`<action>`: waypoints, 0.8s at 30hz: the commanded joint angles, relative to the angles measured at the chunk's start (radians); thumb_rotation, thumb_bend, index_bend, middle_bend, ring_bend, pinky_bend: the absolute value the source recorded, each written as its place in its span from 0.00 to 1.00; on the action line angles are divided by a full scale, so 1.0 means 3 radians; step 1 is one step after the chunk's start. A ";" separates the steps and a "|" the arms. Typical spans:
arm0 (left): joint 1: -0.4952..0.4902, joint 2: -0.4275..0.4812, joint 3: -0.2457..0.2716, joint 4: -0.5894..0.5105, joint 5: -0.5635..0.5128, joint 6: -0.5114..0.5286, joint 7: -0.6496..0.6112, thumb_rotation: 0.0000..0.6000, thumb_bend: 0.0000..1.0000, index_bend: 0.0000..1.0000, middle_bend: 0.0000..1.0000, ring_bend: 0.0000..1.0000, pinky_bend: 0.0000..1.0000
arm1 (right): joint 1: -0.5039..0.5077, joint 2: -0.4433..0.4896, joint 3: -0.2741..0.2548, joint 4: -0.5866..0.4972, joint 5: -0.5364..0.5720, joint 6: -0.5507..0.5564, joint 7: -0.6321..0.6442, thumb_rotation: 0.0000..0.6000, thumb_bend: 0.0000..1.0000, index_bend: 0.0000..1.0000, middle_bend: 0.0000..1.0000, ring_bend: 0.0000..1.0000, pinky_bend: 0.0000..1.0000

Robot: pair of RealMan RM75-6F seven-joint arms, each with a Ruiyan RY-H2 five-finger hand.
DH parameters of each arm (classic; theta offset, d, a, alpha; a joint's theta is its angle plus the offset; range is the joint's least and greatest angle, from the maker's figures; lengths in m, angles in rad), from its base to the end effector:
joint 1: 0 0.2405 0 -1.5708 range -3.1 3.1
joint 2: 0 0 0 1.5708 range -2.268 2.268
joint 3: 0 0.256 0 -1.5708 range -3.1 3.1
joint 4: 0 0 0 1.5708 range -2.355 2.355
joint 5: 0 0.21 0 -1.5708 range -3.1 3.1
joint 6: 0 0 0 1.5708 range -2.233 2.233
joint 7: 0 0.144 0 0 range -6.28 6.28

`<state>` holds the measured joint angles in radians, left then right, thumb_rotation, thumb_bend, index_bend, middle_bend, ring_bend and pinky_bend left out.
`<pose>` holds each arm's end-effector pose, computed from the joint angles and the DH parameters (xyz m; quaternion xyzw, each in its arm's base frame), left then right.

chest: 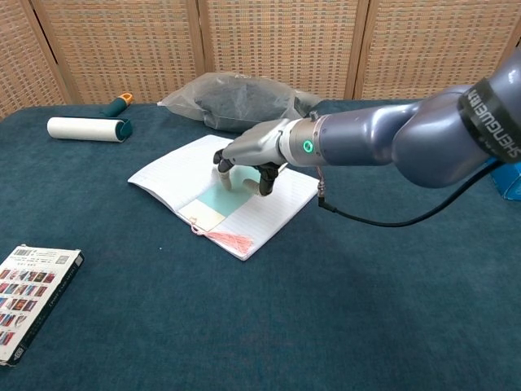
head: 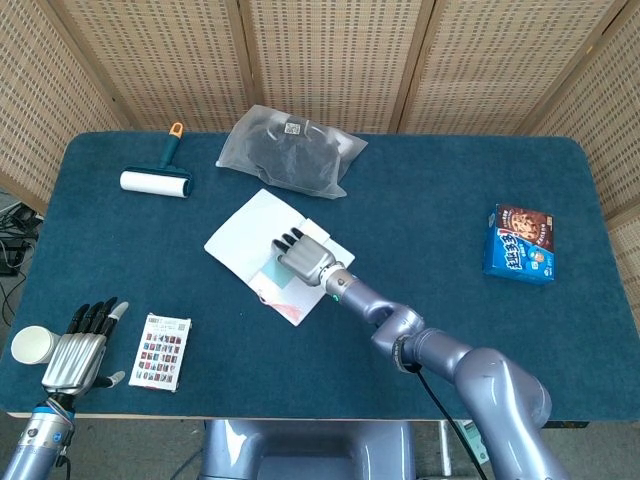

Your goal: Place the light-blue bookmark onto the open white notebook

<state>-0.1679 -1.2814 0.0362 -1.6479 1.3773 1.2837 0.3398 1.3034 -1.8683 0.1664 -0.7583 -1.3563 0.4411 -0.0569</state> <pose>-0.2998 0.1789 0.0695 -0.6791 -0.4172 -0.2662 0.5421 -0.0200 -0.4378 -0.1117 0.8946 -0.1846 0.2559 0.3164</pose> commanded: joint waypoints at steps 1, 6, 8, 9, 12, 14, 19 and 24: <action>0.0003 0.0001 -0.0001 -0.0006 0.0005 0.0009 0.0002 1.00 0.00 0.00 0.00 0.00 0.00 | 0.0016 0.0080 0.0049 -0.0095 0.0024 0.0049 -0.0063 1.00 0.82 0.28 0.05 0.00 0.07; 0.0013 0.0008 -0.0001 -0.0020 0.0029 0.0045 0.0002 1.00 0.00 0.00 0.00 0.00 0.00 | -0.0065 0.0311 0.0116 -0.0409 0.0144 0.0177 -0.0219 1.00 0.66 0.21 0.02 0.00 0.05; 0.0018 0.0011 0.0004 -0.0028 0.0048 0.0060 0.0003 1.00 0.00 0.00 0.00 0.00 0.00 | -0.0145 0.0436 0.0134 -0.0598 0.0220 0.0263 -0.0297 1.00 0.60 0.19 0.00 0.00 0.05; 0.0020 0.0012 0.0008 -0.0033 0.0059 0.0066 0.0003 1.00 0.00 0.00 0.00 0.00 0.00 | -0.0189 0.0493 0.0140 -0.0684 0.0257 0.0315 -0.0337 1.00 0.57 0.18 0.00 0.00 0.05; 0.0027 0.0017 0.0017 -0.0047 0.0095 0.0093 0.0005 1.00 0.00 0.00 0.00 0.00 0.00 | -0.0374 0.0702 0.0140 -0.1025 0.0386 0.0531 -0.0486 1.00 0.53 0.16 0.00 0.00 0.03; 0.0032 0.0018 0.0021 -0.0056 0.0113 0.0107 0.0013 1.00 0.00 0.00 0.00 0.00 0.00 | -0.0528 0.0859 0.0111 -0.1290 0.0479 0.0705 -0.0618 1.00 0.51 0.15 0.00 0.00 0.03; 0.0046 0.0020 0.0036 -0.0076 0.0161 0.0144 0.0045 1.00 0.00 0.00 0.00 0.00 0.00 | -0.0968 0.1250 -0.0049 -0.1962 0.0683 0.1169 -0.0913 1.00 0.46 0.11 0.00 0.00 0.00; 0.0064 0.0022 0.0036 -0.0093 0.0191 0.0192 0.0067 1.00 0.00 0.00 0.00 0.00 0.00 | -0.1380 0.1551 -0.0232 -0.2468 0.0723 0.1630 -0.1048 1.00 0.39 0.05 0.00 0.00 0.00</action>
<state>-0.1492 -1.2752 0.0473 -1.6751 1.4340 1.3408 0.3594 0.9663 -1.4673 0.1376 -1.4163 -1.1606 0.8486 -0.3319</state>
